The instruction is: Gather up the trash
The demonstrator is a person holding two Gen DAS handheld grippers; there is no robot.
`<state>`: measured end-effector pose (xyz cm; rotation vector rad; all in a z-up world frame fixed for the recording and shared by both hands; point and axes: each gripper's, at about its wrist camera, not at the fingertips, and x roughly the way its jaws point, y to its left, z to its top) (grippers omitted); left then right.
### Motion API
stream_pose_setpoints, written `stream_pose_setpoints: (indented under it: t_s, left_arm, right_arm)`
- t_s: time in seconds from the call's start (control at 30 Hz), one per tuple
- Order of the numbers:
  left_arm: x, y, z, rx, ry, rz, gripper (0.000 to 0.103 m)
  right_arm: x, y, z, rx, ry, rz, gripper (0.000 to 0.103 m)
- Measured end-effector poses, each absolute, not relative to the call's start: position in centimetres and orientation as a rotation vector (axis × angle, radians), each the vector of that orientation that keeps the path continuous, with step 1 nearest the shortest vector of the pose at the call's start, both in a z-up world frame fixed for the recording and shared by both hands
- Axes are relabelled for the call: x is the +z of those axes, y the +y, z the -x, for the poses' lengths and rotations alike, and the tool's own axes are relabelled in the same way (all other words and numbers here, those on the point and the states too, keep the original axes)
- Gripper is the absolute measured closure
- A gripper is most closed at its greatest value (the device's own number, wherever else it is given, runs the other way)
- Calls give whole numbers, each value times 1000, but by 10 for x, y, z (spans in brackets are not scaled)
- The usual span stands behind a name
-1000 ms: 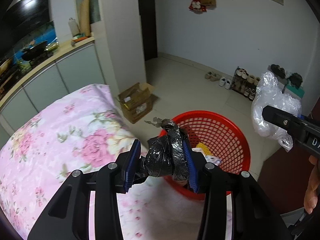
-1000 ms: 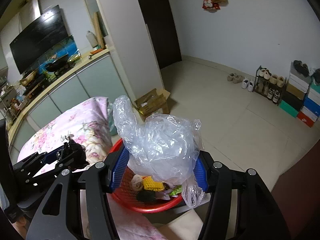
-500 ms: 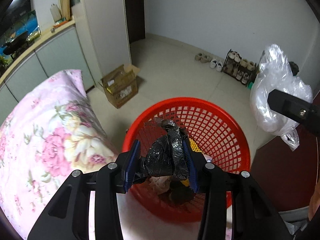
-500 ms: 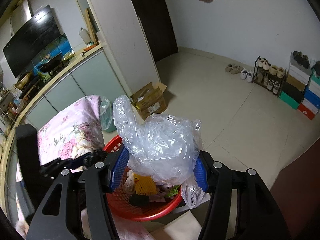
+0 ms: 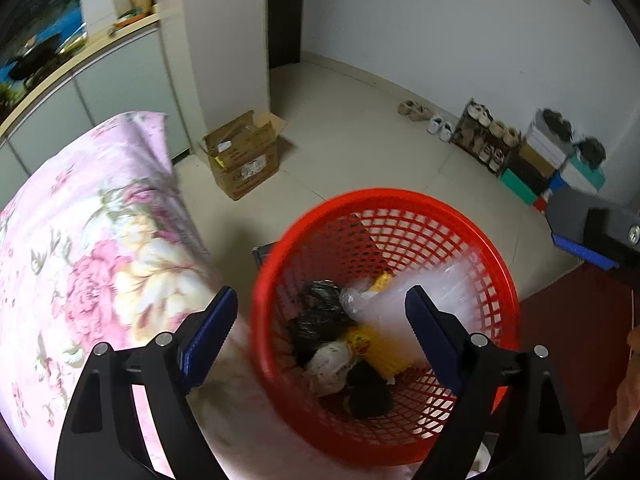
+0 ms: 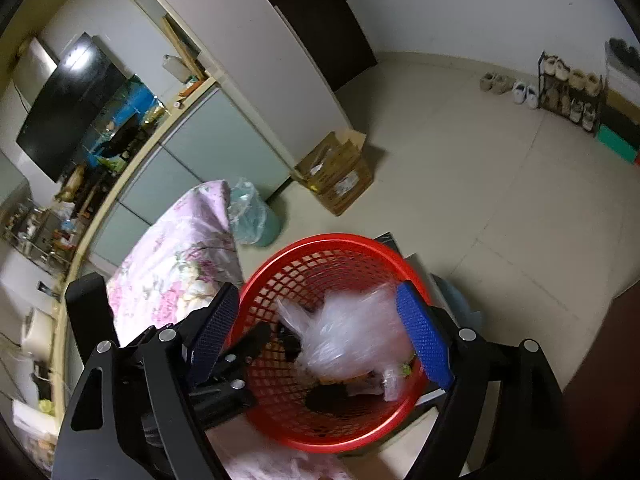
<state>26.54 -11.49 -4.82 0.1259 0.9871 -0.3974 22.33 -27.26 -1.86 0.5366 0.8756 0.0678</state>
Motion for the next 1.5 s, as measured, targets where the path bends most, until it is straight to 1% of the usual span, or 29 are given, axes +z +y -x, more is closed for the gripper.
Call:
stream_pose_setpoints:
  t_s: [0.1,0.23,0.47,0.53,0.7,0.8,0.97,1.5]
  left_arm:
    - [-37,-98,-264,-367,960,-98,20]
    - [-18,-82,-251,-309,893,-126,20]
    - [6,-55,-225,-221,806,-155,16]
    - [11,-49,-216,-206,789,-159,16]
    - [20,-32,-193,-192,760,-137,15]
    - [24,-24,-177,-178,737,-139,13]
    - [26,-11,-149,-153,704,-127,11]
    - [15,21,-77,-87,674,-96,11]
  right_arm:
    - [-16,-270,-221,69,869,-530,25]
    - [-10,-267,-212,42,840,-480,25]
    - [6,-256,-186,-31,775,-330,24]
    - [11,-251,-173,-47,745,-291,14]
    - [18,-238,-152,-53,715,-219,12]
    - [18,-227,-139,-41,719,-202,7]
    - [16,-204,-114,-29,717,-156,7]
    - [15,-160,-58,-42,668,-54,7]
